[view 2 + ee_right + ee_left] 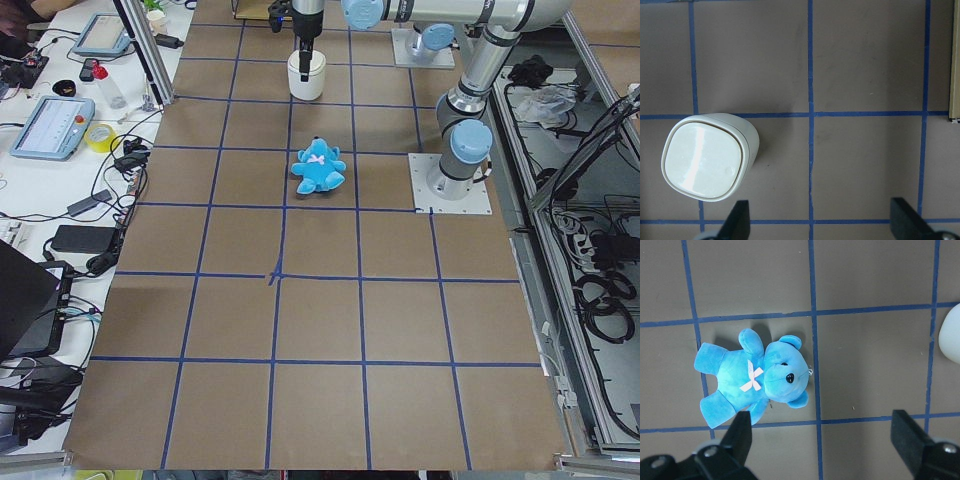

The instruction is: Open trash can with right arm

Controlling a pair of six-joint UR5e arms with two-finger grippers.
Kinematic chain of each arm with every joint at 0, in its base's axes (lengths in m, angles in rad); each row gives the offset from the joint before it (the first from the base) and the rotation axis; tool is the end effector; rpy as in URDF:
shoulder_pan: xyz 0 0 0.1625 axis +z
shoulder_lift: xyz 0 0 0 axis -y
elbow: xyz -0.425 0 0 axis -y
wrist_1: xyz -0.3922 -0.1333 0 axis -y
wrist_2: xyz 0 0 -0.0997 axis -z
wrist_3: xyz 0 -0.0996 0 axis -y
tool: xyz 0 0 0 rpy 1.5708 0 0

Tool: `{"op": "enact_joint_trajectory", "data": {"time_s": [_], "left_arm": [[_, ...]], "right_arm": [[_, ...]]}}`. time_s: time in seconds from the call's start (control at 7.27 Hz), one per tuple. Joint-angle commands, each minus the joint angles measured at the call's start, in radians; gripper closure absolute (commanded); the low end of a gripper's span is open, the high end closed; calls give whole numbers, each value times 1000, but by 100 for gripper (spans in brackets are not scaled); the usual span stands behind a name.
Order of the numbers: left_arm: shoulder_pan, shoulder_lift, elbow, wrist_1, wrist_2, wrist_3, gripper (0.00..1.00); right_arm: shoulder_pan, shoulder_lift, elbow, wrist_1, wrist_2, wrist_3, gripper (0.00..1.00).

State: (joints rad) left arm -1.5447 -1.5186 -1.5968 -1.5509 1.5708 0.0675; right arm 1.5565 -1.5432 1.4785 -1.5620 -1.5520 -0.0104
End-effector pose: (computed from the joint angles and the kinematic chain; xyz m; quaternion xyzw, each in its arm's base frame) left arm -0.1209 -0.4774 0.5023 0.0207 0.9995 -0.0230 0.0011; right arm 0.1279 -0.5101 0.5188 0.0017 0.9996 -0.0281 0.0090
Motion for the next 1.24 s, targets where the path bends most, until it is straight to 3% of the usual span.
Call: {"op": "enact_joint_trajectory", "data": {"time_s": [0.0,0.14,0.28,0.55,0.83,1.1], "left_arm": [[0,0,0,0,0,0,0],[0,0,0,0,0,0,0],[0,0,0,0,-2,0,0],[0,0,0,0,-2,0,0],[0,0,0,0,0,0,0],[0,0,0,0,0,0,0]], "right_arm": [[8,-2,-1,-4,24,48,0],[75,8,-1,-15,35,175,5],[159,21,0,-47,24,211,28],[224,54,5,-30,32,205,96],[226,60,90,-47,35,202,100],[227,90,204,-239,38,201,100]]}}
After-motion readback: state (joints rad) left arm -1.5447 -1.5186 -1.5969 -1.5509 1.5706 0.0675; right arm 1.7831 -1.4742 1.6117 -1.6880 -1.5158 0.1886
